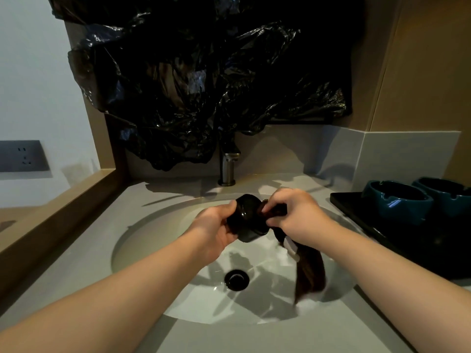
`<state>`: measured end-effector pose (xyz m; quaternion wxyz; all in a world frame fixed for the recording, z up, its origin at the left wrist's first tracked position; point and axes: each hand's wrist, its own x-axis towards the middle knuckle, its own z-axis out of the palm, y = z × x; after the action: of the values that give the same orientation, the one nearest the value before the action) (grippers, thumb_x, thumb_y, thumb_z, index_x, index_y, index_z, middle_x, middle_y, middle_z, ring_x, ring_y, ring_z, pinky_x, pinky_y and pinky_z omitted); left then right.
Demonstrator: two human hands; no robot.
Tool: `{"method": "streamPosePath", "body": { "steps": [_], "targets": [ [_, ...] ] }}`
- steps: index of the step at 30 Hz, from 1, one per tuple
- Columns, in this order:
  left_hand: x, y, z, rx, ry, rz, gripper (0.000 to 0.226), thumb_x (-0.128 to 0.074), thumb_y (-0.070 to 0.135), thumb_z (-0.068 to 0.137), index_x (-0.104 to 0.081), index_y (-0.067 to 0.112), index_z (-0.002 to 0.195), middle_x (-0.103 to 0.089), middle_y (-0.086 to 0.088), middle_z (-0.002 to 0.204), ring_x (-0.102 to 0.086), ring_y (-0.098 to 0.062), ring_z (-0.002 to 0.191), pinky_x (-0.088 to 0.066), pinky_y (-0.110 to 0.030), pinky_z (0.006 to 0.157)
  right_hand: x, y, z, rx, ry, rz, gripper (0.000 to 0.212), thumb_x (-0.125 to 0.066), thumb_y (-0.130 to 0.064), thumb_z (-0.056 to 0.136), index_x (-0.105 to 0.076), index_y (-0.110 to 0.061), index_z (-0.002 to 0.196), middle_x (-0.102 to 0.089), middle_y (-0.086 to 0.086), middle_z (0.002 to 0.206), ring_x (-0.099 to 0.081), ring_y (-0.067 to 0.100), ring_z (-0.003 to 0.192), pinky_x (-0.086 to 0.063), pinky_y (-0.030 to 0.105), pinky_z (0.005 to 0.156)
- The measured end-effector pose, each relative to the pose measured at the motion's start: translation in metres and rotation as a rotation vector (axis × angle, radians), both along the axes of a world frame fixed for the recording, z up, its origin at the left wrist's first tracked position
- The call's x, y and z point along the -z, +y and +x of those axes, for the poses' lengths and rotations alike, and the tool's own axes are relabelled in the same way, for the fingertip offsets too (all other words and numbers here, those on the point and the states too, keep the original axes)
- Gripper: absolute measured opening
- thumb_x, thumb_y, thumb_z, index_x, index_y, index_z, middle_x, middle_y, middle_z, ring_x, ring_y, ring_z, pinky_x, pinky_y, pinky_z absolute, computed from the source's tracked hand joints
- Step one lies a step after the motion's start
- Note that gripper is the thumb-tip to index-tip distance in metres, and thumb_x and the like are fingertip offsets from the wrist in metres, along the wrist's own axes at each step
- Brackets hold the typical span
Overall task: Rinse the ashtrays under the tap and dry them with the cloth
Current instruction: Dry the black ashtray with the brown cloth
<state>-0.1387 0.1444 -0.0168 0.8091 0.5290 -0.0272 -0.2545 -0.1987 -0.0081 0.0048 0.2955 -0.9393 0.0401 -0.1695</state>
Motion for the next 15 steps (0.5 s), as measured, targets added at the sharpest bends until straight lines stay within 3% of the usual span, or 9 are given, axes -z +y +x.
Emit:
{"method": "streamPosePath", "body": {
  "steps": [3,7,11,15],
  "targets": [
    [-0.002,-0.006,-0.009,0.050,-0.025,0.017,0.013,-0.050,0.009,0.098,-0.058,0.001,0.105,-0.065,-0.016,0.098,-0.065,-0.028,0.090,-0.051,-0.039,0.081,0.004,0.002,0.003,0.024,-0.153,0.126,0.017,-0.070,-0.003,0.080,-0.069,-0.017,0.089,-0.060,0.000,0.099,-0.058,0.015,0.094,-0.040,0.010,0.077],
    [-0.002,-0.007,-0.011,0.063,-0.028,0.011,0.021,-0.041,0.008,0.101,-0.054,0.000,0.115,-0.064,-0.019,0.104,-0.061,-0.034,0.104,-0.049,-0.045,0.091,-0.002,0.010,0.000,-0.058,-0.287,0.093,0.024,-0.066,-0.006,0.085,-0.070,-0.020,0.104,-0.052,-0.009,0.096,-0.050,-0.001,0.088,-0.031,-0.005,0.076],
    [-0.001,-0.006,-0.010,0.060,-0.006,0.021,0.028,-0.035,0.006,0.102,-0.054,-0.002,0.122,-0.064,-0.022,0.110,-0.061,-0.036,0.109,-0.050,-0.046,0.090,-0.003,0.015,-0.006,-0.200,-0.201,-0.146,0.026,-0.057,-0.007,0.091,-0.069,-0.019,0.110,-0.046,-0.010,0.105,-0.046,0.004,0.101,-0.030,0.000,0.084],
    [-0.001,-0.007,-0.010,0.009,0.013,-0.003,0.030,-0.033,0.005,0.101,-0.055,-0.003,0.119,-0.065,-0.022,0.102,-0.063,-0.034,0.095,-0.053,-0.042,0.079,-0.006,0.019,-0.012,-0.289,-0.182,-0.391,0.026,-0.056,-0.007,0.091,-0.069,-0.021,0.109,-0.043,-0.010,0.108,-0.039,0.007,0.102,-0.033,0.009,0.084]
  ]
}}
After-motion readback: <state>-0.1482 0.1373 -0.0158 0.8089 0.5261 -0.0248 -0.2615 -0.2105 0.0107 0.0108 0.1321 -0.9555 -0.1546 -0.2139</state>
